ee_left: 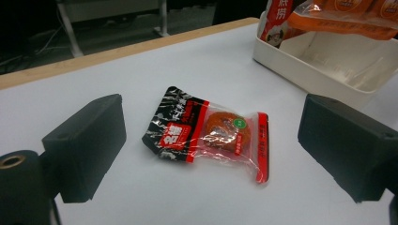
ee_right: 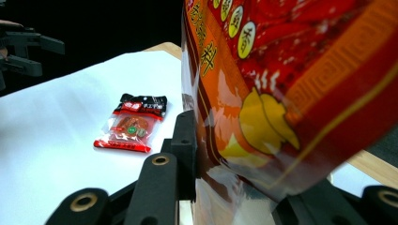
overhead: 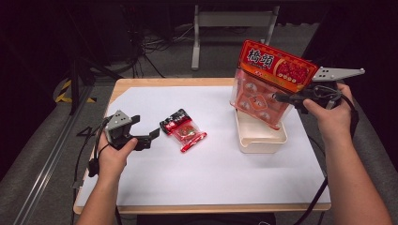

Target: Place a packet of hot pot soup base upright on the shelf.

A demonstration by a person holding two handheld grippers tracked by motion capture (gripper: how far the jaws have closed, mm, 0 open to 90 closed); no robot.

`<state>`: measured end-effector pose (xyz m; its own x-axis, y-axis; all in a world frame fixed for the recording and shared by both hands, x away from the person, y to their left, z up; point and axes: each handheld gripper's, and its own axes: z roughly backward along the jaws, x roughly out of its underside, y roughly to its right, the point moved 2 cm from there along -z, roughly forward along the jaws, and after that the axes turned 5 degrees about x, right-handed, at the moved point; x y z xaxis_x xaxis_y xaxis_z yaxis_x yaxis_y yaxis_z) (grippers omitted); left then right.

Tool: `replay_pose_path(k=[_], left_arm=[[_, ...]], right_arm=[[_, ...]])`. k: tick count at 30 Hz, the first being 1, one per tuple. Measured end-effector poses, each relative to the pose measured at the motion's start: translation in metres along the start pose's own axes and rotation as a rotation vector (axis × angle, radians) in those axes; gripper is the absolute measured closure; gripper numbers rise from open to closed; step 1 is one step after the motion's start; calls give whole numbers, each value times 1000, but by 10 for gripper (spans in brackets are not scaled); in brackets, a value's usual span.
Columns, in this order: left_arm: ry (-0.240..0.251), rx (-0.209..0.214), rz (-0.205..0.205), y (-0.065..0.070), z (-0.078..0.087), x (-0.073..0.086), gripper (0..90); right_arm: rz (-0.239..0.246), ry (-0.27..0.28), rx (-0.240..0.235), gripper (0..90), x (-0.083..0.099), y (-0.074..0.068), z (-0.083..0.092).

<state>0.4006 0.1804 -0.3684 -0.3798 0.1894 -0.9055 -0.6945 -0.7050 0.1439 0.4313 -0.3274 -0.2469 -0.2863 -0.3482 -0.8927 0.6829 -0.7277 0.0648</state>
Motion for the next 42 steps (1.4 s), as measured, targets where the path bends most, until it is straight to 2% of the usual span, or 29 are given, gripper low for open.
replay_pose_path(k=[18,30,42], left_arm=[[-26,23,-6,-1,-6,4,88],[-33,30,-13,-1,-8,5,88],[-38,39,-11,-1,-9,6,86]], right_arm=[[-16,-30,55,708,20,14,-11],[-21,-76,81,707,30,12,-20],[-32,-97,77,707,39,11,-30]])
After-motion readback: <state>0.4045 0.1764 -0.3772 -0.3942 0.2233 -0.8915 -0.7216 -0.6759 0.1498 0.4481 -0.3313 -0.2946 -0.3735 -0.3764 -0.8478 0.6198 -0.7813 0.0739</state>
